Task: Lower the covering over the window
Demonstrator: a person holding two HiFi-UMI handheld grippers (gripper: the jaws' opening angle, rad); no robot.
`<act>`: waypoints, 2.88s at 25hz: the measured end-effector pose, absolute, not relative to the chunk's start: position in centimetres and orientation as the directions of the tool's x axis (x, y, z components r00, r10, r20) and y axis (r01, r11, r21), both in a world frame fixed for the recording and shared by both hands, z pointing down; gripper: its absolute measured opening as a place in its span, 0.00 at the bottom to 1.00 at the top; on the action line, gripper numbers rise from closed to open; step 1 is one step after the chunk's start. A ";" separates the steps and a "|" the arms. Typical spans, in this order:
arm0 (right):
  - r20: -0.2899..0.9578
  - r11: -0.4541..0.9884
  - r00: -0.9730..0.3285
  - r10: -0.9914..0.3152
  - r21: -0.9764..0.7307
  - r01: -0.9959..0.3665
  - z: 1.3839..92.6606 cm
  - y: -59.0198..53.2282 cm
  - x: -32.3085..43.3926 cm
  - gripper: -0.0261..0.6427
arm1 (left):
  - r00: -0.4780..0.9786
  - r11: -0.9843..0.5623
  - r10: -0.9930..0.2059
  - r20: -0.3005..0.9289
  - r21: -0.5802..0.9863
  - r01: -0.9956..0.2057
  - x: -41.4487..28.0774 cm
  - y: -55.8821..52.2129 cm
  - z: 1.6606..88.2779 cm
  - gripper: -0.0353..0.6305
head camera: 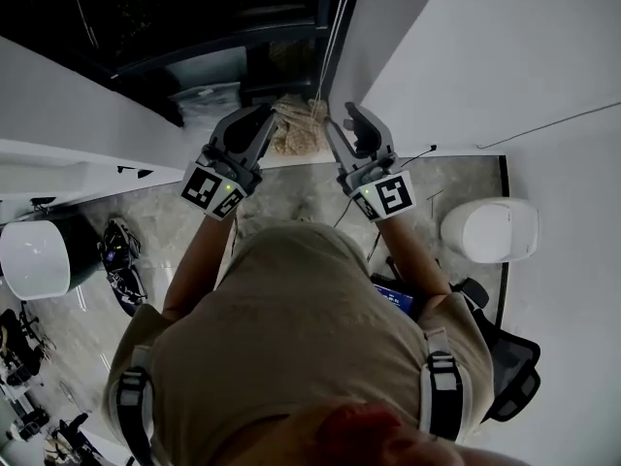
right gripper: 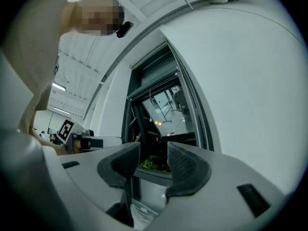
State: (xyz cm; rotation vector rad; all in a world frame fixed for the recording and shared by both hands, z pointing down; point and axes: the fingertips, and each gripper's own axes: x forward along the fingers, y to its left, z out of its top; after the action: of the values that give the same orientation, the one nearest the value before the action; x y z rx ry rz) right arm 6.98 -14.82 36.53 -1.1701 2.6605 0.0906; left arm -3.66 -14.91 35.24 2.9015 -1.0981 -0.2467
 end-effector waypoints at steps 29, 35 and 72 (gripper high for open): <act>-0.148 0.611 -0.610 -0.778 0.048 -0.790 35.7 -18.1 -11.9 0.28 | 0.778 -0.781 -0.620 -0.102 0.172 -0.600 -23.6 -19.3 37.3 0.11; -0.109 0.581 -0.583 -0.805 0.055 -0.812 36.6 -17.9 -12.7 0.28 | 0.801 -0.803 -0.590 -0.101 0.177 -0.569 -24.1 -19.5 37.9 0.11; -0.117 0.578 -0.577 -0.809 0.026 -0.816 38.3 -18.8 -8.4 0.28 | 0.797 -0.788 -0.604 -0.023 0.168 -0.592 -20.0 -19.6 40.0 0.11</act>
State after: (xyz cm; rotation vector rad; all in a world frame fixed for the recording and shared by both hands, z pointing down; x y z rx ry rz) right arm -8.45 -18.81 38.28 -1.3976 2.7077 0.1179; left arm -20.01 -19.64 39.99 2.8316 -0.9483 -0.1127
